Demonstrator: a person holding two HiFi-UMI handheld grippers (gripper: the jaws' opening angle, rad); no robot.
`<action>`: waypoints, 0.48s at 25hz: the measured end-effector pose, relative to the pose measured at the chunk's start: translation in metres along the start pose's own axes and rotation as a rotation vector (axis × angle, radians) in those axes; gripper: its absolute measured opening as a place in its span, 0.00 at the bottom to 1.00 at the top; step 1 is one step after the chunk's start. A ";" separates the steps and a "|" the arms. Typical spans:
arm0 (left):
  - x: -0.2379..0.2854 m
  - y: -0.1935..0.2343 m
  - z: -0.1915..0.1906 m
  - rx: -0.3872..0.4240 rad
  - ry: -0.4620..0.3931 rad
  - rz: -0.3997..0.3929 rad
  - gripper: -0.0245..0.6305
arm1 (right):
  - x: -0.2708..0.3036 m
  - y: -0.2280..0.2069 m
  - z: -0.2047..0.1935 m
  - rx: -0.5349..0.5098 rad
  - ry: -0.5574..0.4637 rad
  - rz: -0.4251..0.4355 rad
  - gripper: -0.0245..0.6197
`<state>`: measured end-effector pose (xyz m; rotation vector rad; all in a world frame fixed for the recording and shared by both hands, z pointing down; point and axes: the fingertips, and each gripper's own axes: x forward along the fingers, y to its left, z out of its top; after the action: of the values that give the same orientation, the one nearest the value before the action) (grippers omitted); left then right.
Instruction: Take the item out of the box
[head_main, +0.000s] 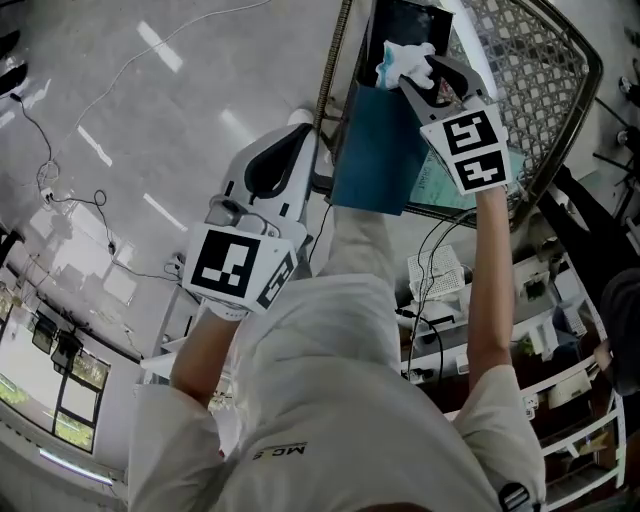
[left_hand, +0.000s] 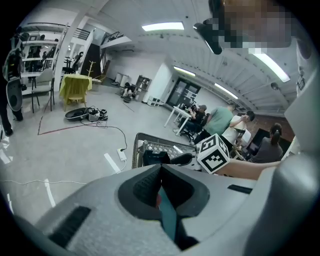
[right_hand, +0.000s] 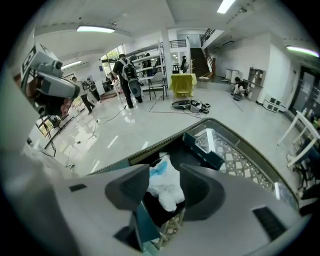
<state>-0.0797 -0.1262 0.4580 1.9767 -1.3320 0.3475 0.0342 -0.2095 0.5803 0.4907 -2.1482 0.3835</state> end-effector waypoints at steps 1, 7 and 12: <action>0.003 0.000 -0.003 -0.001 0.003 -0.001 0.07 | 0.005 -0.001 -0.004 -0.019 0.024 0.003 0.32; 0.010 0.006 -0.018 -0.018 0.021 0.005 0.07 | 0.027 -0.005 -0.024 -0.088 0.129 0.019 0.32; 0.016 0.008 -0.023 -0.035 0.022 0.009 0.07 | 0.036 -0.008 -0.031 -0.140 0.170 0.002 0.32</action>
<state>-0.0765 -0.1232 0.4871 1.9327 -1.3251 0.3474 0.0397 -0.2108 0.6283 0.3636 -1.9949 0.2640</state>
